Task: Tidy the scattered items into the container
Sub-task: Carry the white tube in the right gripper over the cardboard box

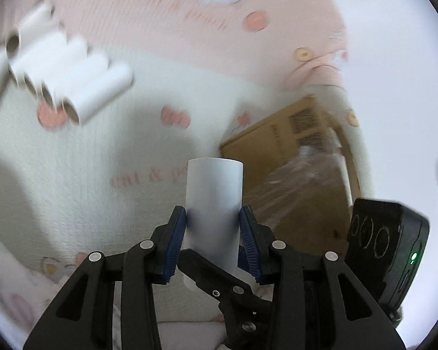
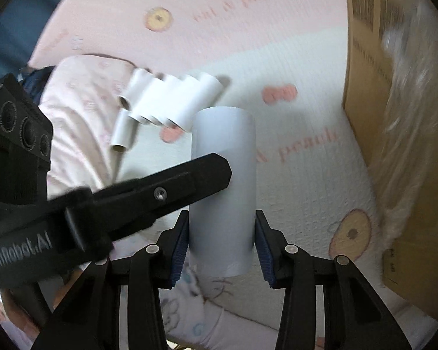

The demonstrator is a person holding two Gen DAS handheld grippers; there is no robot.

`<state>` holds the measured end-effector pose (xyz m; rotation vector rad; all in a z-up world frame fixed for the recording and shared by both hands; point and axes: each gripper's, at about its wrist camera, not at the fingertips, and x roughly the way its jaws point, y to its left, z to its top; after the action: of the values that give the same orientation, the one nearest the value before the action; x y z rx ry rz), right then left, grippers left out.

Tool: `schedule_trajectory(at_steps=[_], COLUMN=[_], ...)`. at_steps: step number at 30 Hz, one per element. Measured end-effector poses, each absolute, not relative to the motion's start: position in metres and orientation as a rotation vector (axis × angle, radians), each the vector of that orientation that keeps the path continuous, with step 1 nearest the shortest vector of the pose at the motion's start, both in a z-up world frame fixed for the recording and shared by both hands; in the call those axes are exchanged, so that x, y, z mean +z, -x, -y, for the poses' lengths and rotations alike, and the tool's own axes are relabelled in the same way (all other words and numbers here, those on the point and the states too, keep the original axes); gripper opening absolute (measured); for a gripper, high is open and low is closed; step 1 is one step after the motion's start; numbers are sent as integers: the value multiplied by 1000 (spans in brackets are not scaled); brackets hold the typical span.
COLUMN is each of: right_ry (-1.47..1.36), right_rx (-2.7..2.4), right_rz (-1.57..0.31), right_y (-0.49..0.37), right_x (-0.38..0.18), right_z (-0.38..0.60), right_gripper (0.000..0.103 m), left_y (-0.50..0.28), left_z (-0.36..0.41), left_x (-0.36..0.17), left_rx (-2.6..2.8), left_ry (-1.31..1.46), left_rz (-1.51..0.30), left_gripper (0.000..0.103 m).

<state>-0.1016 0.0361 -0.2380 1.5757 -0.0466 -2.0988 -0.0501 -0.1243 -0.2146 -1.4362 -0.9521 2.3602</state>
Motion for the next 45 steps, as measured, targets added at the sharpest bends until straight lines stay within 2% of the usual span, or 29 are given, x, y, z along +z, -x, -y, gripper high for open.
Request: schedule_trajectory(at_steps=[8,16,31,42,45], right_ry=[-1414,-1307,-1128,-1152,-1218], right_rx=[-2189,-2283,-2467,-2522,-2493], right_rz=[132,176,229,136,177], right_y=[74,68,81,115,129], right_x=[-178,-135,-60,-42,-46], right_z=[-48,-66,-120,-157,-174], right_gripper=[40,40,40,40,40], left_y=[32,42,77,120,136], left_z=[92,63,-11,-55,-74], left_x=[-138,-101,-26,-14,-17], left_rx=[2492,2500,2492,2404,2366], left_ry=[1313,1274,1142,1200,1263], left_rz=[640,631,393,322,253], left_gripper=[42,42,43,43,43])
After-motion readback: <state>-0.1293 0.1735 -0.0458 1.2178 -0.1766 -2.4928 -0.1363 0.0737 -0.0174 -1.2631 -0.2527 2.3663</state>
